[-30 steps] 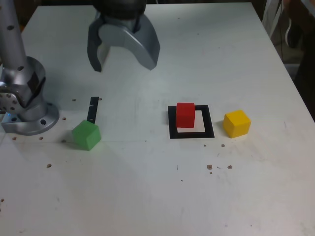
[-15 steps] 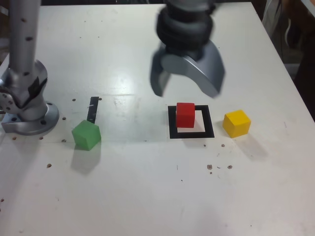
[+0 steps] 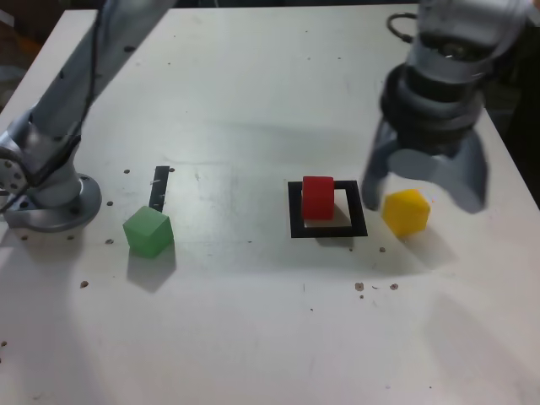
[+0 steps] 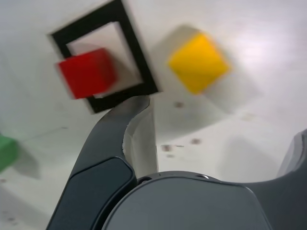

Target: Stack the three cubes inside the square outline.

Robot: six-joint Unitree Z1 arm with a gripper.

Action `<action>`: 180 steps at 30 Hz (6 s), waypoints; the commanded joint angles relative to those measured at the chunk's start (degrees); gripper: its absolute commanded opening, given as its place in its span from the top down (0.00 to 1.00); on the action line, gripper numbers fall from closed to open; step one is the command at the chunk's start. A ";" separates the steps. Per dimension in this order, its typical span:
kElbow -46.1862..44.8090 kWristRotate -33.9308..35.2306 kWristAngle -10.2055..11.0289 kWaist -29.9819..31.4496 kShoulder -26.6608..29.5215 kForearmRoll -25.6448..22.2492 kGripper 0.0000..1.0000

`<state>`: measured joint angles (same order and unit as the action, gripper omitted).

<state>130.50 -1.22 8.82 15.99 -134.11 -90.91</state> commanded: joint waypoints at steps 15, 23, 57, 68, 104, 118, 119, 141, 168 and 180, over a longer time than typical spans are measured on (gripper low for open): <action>-1.42 3.16 -1.48 -4.33 -5.08 -0.15 0.09; -1.69 5.16 -1.81 -6.01 -6.51 0.55 0.17; -1.39 3.43 -3.81 -5.43 -4.75 1.37 0.84; -10.95 2.02 -1.65 -4.35 10.20 -0.43 0.84; -35.16 0.69 -4.11 -10.26 18.17 15.02 0.84; -36.95 0.68 -4.86 -10.55 18.00 15.74 0.45; -37.11 0.66 -4.88 -10.63 18.00 15.70 0.41; -46.24 3.23 -4.10 -8.92 29.99 15.33 0.01; -82.62 -3.12 -3.90 11.76 45.70 26.58 0.05; -83.21 -2.17 -6.03 14.68 42.47 30.53 0.12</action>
<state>47.58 -3.62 2.53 30.61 -90.71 -61.21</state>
